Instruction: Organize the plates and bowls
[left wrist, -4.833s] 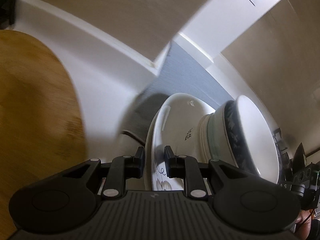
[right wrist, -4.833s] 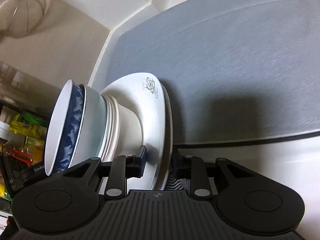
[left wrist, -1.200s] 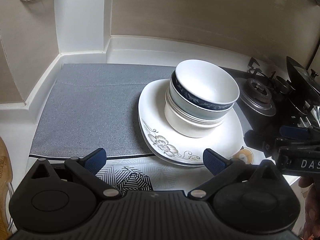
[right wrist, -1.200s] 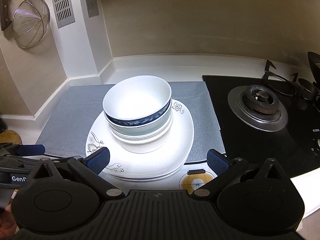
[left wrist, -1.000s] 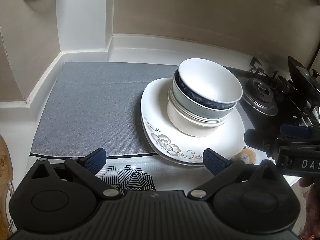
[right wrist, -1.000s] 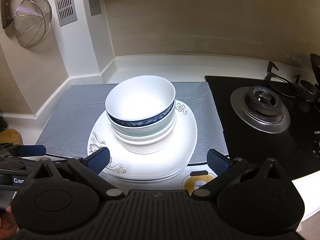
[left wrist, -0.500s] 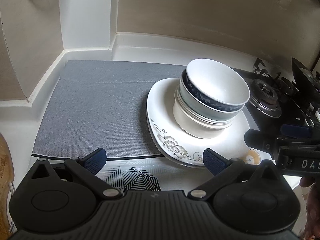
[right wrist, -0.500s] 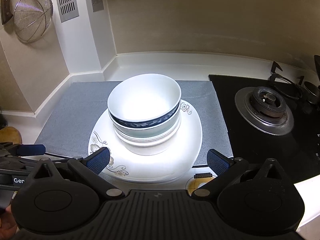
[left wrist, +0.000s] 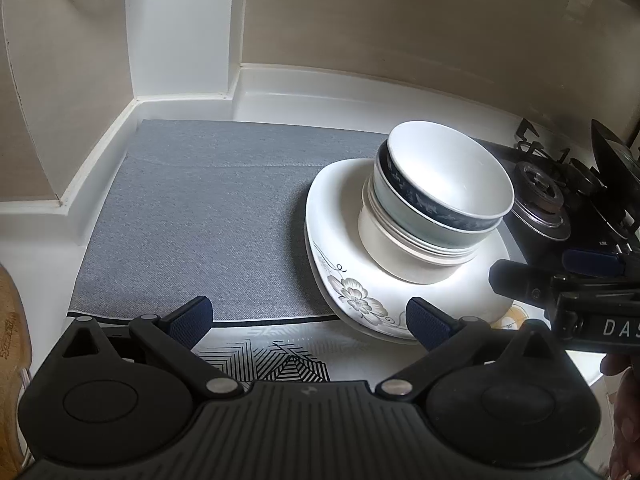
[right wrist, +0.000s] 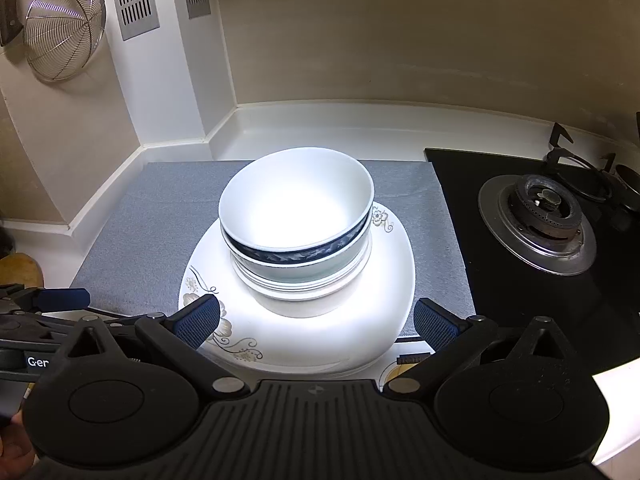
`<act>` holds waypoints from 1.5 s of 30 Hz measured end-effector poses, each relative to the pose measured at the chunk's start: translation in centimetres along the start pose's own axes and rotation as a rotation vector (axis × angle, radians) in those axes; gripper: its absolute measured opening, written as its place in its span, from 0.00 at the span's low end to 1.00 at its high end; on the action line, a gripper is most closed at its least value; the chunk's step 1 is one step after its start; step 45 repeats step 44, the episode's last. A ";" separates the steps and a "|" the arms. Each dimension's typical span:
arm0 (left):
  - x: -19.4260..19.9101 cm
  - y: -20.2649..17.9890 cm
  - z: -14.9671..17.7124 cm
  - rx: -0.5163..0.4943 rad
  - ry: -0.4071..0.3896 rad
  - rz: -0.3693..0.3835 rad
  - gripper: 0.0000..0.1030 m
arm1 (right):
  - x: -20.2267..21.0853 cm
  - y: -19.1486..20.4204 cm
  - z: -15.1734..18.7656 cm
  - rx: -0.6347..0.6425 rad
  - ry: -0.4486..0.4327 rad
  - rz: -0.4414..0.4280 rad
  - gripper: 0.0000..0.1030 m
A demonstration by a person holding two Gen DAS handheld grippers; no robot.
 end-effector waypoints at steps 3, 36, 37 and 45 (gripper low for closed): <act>0.0 0.1 0.0 0.002 0.001 0.000 1.00 | 0.0 0.1 0.0 -0.001 0.002 0.000 1.00; 0.0 0.1 -0.2 -0.011 -0.007 0.014 1.00 | 0.2 0.1 -0.1 0.009 0.001 -0.006 1.00; 0.0 0.1 -0.2 -0.010 -0.008 0.016 1.00 | 0.2 0.1 -0.1 0.009 0.001 -0.006 1.00; 0.0 0.1 -0.3 -0.008 -0.008 0.021 1.00 | 0.4 0.1 -0.2 0.013 0.000 -0.003 1.00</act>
Point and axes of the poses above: each gripper's, at about its wrist camera, not at the fingertips, and x roughly against the way its jaws point, y to its left, z to its underside, the point moved 10 cm from there along -x, roughly the way its jaws point, and after that the axes turned 8 degrees about -z, right-handed, at the moved point
